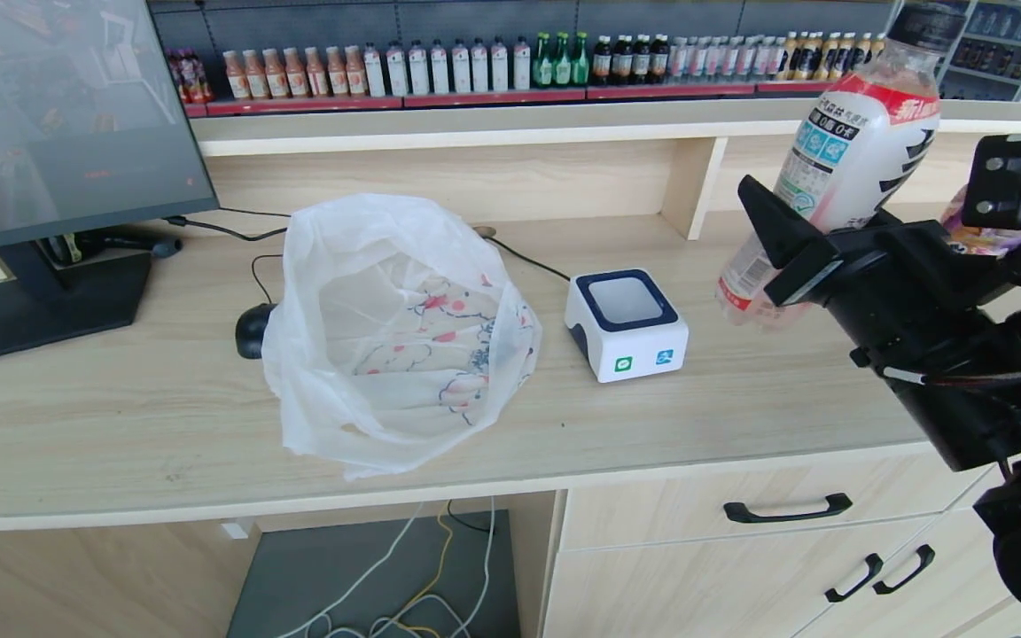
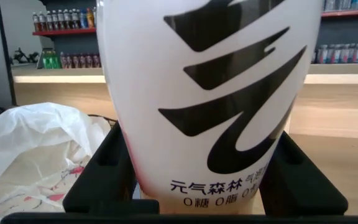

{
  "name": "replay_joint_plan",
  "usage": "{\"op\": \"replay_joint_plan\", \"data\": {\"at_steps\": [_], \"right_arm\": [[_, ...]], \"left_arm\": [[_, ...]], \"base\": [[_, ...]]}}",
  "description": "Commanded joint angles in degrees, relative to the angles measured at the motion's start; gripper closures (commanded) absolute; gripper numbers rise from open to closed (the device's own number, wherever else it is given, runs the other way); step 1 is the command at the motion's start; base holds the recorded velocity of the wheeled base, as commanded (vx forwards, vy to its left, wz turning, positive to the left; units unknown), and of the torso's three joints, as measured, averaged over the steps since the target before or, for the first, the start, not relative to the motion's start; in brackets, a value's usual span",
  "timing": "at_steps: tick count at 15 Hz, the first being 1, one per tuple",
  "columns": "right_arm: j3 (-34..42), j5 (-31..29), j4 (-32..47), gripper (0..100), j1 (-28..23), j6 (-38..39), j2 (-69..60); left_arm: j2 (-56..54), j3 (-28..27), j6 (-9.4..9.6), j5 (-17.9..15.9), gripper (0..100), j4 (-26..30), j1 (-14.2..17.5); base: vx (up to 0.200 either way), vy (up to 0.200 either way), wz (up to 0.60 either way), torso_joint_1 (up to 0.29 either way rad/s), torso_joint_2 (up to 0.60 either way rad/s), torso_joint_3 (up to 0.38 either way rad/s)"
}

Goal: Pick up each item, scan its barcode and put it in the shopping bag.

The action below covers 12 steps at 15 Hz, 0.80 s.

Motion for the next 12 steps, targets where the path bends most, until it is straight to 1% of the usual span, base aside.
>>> {"op": "replay_joint_plan", "data": {"at_steps": [1, 2, 5, 8, 12], "right_arm": [[-2.2, -1.2, 0.0, 100, -0.1, 0.1, 0.6], [-3.1, -1.6, 0.0, 100, 0.0, 0.1, 0.7], [-6.6, -1.3, 0.0, 100, 0.5, 0.1, 1.2], [-6.7, -1.6, 0.0, 100, 1.5, 0.2, 1.1], [-6.5, -1.6, 0.0, 100, 1.5, 0.3, 0.5]], "left_arm": [[0.0, 0.0, -0.01, 0.0, 0, 0.0, 0.0], [0.0, 0.0, -0.01, 0.0, 0, 0.0, 0.0], [0.0, 0.0, -0.01, 0.0, 0, 0.0, 0.0], [0.0, 0.0, -0.1, 0.0, 0, 0.0, 0.0], [0.0, 0.0, -0.1, 0.0, 0, 0.0, 0.0]], "base": [[0.0, 0.0, 0.0, 0.0, 0.0, 0.0], [0.0, 0.0, 0.0, 0.0, 0.0, 0.0], [0.0, 0.2, 0.0, 0.002, 0.0, 0.004], [0.0, 0.2, 0.0, 0.004, 0.0, 0.001], [0.0, 0.2, 0.0, 0.002, 0.0, 0.004]]}}
